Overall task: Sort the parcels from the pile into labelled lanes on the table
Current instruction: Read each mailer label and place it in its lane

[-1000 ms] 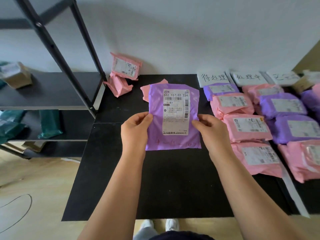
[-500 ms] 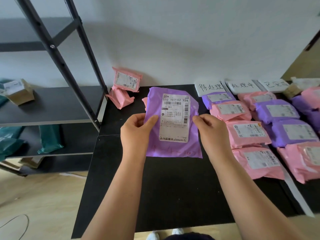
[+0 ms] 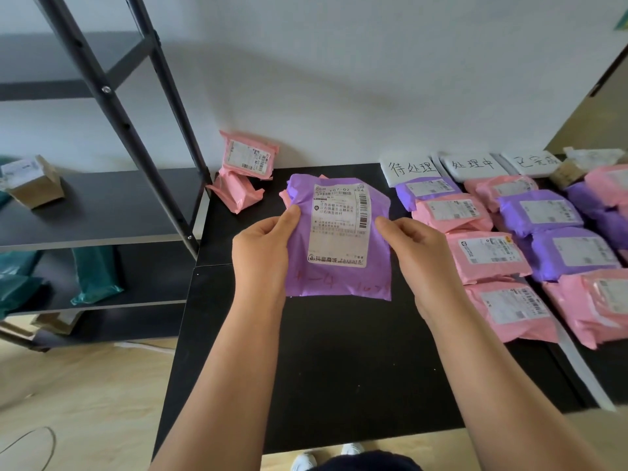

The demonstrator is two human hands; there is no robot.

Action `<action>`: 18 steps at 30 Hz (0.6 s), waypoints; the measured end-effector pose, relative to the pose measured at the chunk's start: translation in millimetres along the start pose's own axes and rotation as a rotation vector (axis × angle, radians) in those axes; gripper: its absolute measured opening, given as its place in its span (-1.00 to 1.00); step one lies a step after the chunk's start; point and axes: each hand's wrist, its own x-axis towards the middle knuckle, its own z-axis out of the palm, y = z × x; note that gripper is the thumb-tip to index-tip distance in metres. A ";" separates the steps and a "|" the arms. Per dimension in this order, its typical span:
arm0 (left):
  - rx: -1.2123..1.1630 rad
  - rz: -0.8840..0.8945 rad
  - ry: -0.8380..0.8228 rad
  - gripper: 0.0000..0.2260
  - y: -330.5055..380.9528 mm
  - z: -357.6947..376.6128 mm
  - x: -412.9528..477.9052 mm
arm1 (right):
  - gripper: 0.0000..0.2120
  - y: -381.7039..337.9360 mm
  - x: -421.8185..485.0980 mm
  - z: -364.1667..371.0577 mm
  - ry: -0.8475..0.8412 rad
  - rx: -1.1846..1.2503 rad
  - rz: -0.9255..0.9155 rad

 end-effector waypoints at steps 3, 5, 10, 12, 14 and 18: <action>-0.047 -0.048 -0.002 -0.78 1.5 -3.1 -0.2 | -0.68 2.2 -4.9 0.9 -0.096 -0.027 0.004; -0.059 -0.087 -0.004 -0.79 1.9 -4.9 0.1 | -0.76 3.7 -7.9 1.3 -0.169 -0.071 0.003; -0.080 -0.153 -0.046 -0.78 2.7 -7.6 2.7 | -0.89 11.4 -10.1 2.6 -0.140 -0.149 -0.058; -0.049 -0.146 -0.061 -0.76 1.5 -8.9 3.9 | -0.90 13.2 -10.5 0.7 -0.108 -0.113 -0.081; -0.027 -0.148 -0.082 -0.76 -0.5 -11.2 4.8 | -0.89 11.6 -11.0 -1.3 -0.098 -0.077 -0.087; 0.006 -0.143 -0.120 -0.77 -5.1 -14.4 8.2 | -0.88 7.8 -11.1 -4.2 -0.056 -0.026 -0.068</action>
